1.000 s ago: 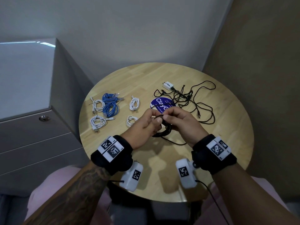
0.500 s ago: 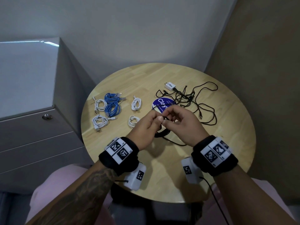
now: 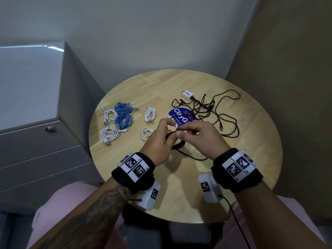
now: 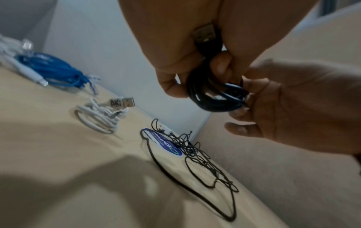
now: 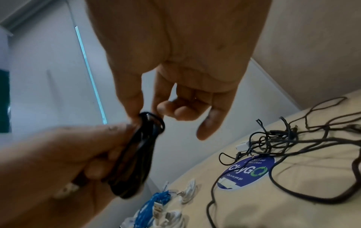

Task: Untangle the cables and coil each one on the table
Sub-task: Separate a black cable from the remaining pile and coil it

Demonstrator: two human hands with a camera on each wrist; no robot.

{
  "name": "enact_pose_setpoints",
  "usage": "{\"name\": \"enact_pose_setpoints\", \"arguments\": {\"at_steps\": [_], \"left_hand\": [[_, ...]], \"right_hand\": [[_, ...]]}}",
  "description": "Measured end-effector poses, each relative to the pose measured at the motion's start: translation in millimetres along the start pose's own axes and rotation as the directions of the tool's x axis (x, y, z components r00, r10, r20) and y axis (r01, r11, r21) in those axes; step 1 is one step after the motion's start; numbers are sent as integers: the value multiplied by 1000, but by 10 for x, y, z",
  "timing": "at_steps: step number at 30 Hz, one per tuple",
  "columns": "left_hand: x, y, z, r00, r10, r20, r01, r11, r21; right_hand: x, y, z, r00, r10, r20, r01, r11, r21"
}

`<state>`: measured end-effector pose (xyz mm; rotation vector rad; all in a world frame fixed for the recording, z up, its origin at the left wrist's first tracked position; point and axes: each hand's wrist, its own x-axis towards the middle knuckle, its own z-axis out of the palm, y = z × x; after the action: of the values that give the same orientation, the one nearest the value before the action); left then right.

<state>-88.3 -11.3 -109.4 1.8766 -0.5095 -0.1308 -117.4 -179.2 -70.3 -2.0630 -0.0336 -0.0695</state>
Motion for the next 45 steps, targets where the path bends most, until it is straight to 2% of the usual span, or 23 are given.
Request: {"name": "enact_pose_setpoints", "arguments": {"at_steps": [1,3,6,8,10,13,16,20,22,25,28,30,32,34,37,39,43,45], "left_hand": [[4,9,-21,1000,14,11,-15,999,42],[19,37,-65,996,54,69,-62,991,119],[19,63,-78,989,87,120,-107,980,169],[22,50,-60,991,91,95,-104,983,149],[34,28,-22,995,77,59,-83,990,110],[53,-2,34,996,81,27,-83,990,117],[51,-37,57,996,85,-18,-83,993,86],[-12,-43,62,992,101,-78,-96,994,59],[-22,-17,79,989,110,-102,-107,994,34],[-36,-10,137,989,113,-97,-113,994,6],[-67,-23,219,992,109,-70,-105,992,64],[-73,-35,240,990,106,-92,-100,992,70],[-51,-56,230,986,74,-153,-79,997,-25],[-10,-76,209,974,-34,-225,-12,980,-199],[31,-51,119,959,-186,-213,90,914,-397],[46,-38,38,962,-210,-176,131,916,-379],[56,-97,-160,980,-153,-131,131,978,-164],[36,-105,-280,980,-179,-88,172,982,-80]], "right_hand": [[-7,14,-6,1000,16,15,-16,1000,-9],[-26,8,-10,999,42,6,-42,996,82],[-69,-28,30,997,45,-63,-30,974,223],[-60,-69,83,987,83,-138,-30,937,347],[8,-67,93,958,183,-219,-61,880,472],[84,-9,114,911,315,-267,-107,804,584],[31,7,206,917,273,-289,-69,825,560],[-6,-27,220,975,117,-189,-33,918,396],[9,-24,217,968,87,-235,7,929,371],[33,10,194,942,163,-294,-21,901,433],[56,64,170,925,267,-270,-103,861,497],[81,104,187,925,280,-258,-123,862,492],[93,114,217,955,219,-200,-113,891,440],[82,122,229,983,162,-84,-112,901,418],[69,135,212,994,104,44,-113,922,371],[106,150,184,994,87,66,-105,936,337],[153,156,188,993,80,86,-105,935,339],[146,154,264,990,79,116,-113,940,323]]}}
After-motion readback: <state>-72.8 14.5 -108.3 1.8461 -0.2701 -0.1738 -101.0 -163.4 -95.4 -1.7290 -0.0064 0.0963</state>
